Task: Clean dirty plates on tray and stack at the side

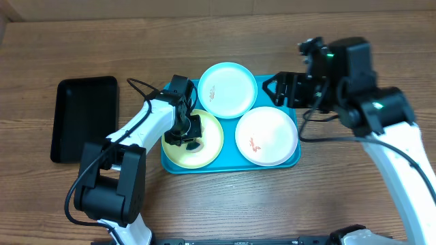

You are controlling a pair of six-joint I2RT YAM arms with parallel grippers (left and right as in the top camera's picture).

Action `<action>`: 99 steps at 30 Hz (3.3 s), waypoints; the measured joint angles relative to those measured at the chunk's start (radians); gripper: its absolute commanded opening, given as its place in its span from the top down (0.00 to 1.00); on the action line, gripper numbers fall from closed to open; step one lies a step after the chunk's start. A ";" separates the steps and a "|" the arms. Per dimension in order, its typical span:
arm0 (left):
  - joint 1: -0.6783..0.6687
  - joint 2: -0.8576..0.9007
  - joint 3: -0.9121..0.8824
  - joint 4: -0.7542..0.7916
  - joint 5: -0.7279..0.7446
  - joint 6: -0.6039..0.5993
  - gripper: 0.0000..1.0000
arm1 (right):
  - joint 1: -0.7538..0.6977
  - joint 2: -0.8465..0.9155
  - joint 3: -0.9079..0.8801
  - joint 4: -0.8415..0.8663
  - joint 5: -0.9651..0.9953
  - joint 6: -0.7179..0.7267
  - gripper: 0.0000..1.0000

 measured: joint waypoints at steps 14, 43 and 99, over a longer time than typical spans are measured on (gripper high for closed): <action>0.000 0.000 0.000 -0.001 0.000 0.000 0.96 | 0.306 0.451 0.005 0.105 0.212 0.215 0.54; 0.000 0.000 0.000 -0.006 0.000 0.000 0.96 | 0.382 0.666 0.005 0.195 0.245 0.328 0.84; -0.016 0.057 0.076 -0.002 -0.061 -0.037 0.96 | 0.383 0.667 0.005 0.183 0.241 0.346 0.97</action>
